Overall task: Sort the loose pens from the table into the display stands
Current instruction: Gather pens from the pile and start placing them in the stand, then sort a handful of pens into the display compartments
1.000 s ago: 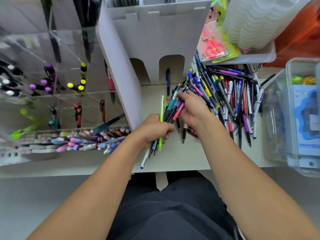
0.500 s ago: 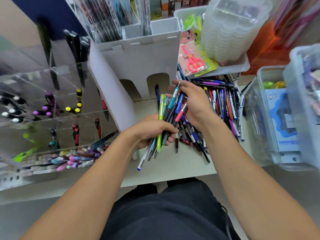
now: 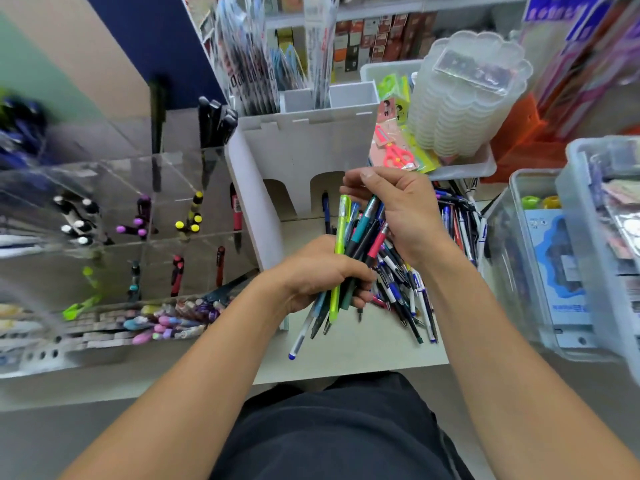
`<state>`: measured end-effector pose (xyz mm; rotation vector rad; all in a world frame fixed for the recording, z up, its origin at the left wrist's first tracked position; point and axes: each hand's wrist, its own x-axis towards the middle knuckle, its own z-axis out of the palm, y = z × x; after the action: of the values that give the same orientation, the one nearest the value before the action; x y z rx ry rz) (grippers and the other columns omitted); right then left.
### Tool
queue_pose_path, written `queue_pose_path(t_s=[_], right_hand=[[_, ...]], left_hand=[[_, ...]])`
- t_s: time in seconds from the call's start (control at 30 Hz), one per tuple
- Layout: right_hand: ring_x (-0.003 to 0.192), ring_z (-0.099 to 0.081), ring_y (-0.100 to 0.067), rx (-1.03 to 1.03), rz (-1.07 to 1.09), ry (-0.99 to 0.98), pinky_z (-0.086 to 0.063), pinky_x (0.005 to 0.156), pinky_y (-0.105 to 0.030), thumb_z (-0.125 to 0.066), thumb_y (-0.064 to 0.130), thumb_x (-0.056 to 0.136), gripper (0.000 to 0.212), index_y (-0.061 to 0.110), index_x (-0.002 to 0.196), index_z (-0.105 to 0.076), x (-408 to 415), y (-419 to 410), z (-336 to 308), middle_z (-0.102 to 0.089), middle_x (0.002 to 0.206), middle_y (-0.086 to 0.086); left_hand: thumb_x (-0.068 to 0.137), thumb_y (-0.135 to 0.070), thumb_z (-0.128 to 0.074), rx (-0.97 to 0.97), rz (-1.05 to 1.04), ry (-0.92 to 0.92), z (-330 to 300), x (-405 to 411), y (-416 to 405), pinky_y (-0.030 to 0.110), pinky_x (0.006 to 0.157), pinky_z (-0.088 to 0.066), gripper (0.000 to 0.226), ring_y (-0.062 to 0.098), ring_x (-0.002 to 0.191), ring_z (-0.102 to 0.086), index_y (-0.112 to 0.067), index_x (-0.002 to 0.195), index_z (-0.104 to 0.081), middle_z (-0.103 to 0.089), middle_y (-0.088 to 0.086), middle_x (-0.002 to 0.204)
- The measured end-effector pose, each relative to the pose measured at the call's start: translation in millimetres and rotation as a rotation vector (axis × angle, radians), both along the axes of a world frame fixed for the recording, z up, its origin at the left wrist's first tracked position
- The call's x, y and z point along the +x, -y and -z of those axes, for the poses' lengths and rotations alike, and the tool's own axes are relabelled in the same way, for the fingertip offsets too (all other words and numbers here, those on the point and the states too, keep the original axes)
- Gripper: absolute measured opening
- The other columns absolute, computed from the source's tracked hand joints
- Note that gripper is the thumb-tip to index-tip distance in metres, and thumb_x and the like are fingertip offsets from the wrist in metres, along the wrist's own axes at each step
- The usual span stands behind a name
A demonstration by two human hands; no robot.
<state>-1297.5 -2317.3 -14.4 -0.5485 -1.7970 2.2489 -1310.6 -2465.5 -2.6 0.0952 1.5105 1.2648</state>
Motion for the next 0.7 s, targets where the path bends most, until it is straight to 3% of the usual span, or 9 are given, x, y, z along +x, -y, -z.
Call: queue_pose_path(t_s=[0.07,0.17,0.4,0.5,0.6,0.7], right_hand=[[0.086,-0.074,-0.018,0.072,-0.029,0.019,-0.058,0.079,-0.025,-0.056,0.005,0.100,0.021,0.007,0.091,-0.075,1.5,-0.5,-13.6,-0.077,0.087,-0.006],[0.077,-0.069,-0.007,0.309,-0.086,0.060,-0.052,0.073,-0.018,-0.059,0.010,0.100,0.022,0.012,0.089,-0.077,1.6,3.4,-37.6,-0.076,0.080,0.003],[0.075,-0.066,-0.013,0.410,-0.262,-0.037,-0.055,0.071,-0.024,-0.064,0.019,0.098,0.016,0.010,0.096,-0.077,15.5,45.1,-103.5,-0.074,0.082,-0.005],[0.076,-0.068,-0.014,0.476,-0.394,-0.082,-0.056,0.072,-0.027,-0.073,0.019,0.090,0.009,0.015,0.095,-0.078,14.6,77.5,-117.4,-0.076,0.084,-0.005],[0.072,-0.067,-0.014,0.477,-0.540,-0.109,-0.056,0.070,-0.030,-0.076,0.022,0.082,0.013,0.014,0.092,-0.077,0.3,115.7,-120.5,-0.076,0.081,-0.007],[0.072,-0.068,-0.015,0.486,-0.626,-0.106,-0.055,0.070,-0.032,-0.077,0.024,0.076,0.023,0.010,0.094,-0.076,-18.9,151.1,-120.0,-0.075,0.082,-0.012]], left_hand=[[0.089,0.006,-0.065,0.037,-0.017,-0.015,-6.7,2.0,2.2,0.037,0.070,-0.059,0.016,0.028,0.069,-0.068,0.005,0.104,-0.060,-0.067,0.015,0.072],[0.088,0.008,-0.066,0.101,-0.065,-0.059,-23.2,1.8,6.3,0.033,0.062,-0.061,0.015,0.025,0.067,-0.068,0.001,0.100,-0.060,-0.067,0.014,0.072],[0.088,0.002,-0.069,0.181,0.032,-0.248,-76.8,0.7,69.7,0.027,0.047,-0.045,0.016,0.020,0.050,-0.051,-0.006,0.084,-0.056,-0.055,0.007,0.058],[0.087,0.000,-0.072,0.136,0.066,-0.362,-85.0,-3.2,114.0,0.031,0.052,-0.047,0.016,0.022,0.052,-0.052,-0.003,0.089,-0.057,-0.056,0.006,0.060],[0.087,-0.003,-0.073,0.061,-0.002,-0.385,-84.9,-5.8,159.5,0.042,0.059,-0.046,0.024,0.026,0.060,-0.053,0.004,0.100,-0.054,-0.055,0.016,0.070],[0.087,-0.003,-0.074,0.041,-0.106,-0.407,-79.9,-5.8,197.6,0.034,0.056,-0.048,0.018,0.023,0.059,-0.055,-0.007,0.097,-0.059,-0.058,0.008,0.069]])
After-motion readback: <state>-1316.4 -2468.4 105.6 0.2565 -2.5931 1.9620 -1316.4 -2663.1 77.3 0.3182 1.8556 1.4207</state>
